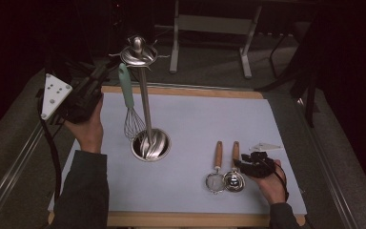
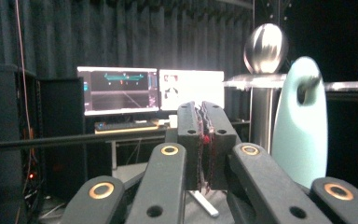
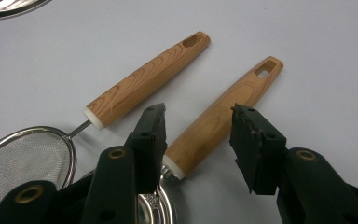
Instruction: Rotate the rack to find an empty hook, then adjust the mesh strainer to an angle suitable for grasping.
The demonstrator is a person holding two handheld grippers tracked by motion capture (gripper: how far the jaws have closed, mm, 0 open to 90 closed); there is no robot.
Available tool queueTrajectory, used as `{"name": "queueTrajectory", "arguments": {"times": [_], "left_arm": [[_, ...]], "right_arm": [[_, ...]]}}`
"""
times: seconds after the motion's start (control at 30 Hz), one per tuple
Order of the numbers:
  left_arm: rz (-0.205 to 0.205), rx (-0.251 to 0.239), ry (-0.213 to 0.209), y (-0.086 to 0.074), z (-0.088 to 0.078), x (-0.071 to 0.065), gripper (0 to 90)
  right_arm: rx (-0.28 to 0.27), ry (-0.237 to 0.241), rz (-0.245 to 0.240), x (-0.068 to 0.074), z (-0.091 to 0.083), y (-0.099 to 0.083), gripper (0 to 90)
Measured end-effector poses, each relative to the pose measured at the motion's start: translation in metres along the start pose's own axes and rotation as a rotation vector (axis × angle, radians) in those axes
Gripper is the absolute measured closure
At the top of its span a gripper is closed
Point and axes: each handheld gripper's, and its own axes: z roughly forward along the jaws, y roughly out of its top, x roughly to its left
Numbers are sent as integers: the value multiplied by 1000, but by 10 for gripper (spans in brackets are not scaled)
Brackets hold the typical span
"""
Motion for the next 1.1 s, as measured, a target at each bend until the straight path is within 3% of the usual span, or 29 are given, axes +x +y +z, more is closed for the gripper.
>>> {"name": "queueTrajectory", "arguments": {"times": [0.07, 0.57, 0.63, 0.77, 1.03, 1.1], "left_arm": [[-8, 46, -10, -12, -2, 7, 864], [-59, 167, 12, -60, -24, 21, 826], [-70, 189, 12, -71, -26, 21, 824], [-55, 268, 9, -97, -30, 16, 813], [-112, 360, 20, -147, -45, 12, 787], [-110, 396, 15, -157, -48, 10, 781]], "right_arm": [[-4, 1, 2, 1, -1, 0, 548], [-5, 9, -2, 5, -1, 1, 548], [-9, 8, -6, 6, -1, 1, 548], [-10, 12, -8, 6, -1, 1, 547], [-13, 23, -12, 9, -1, 2, 542], [-14, 31, -15, 11, -1, 3, 540]]}}
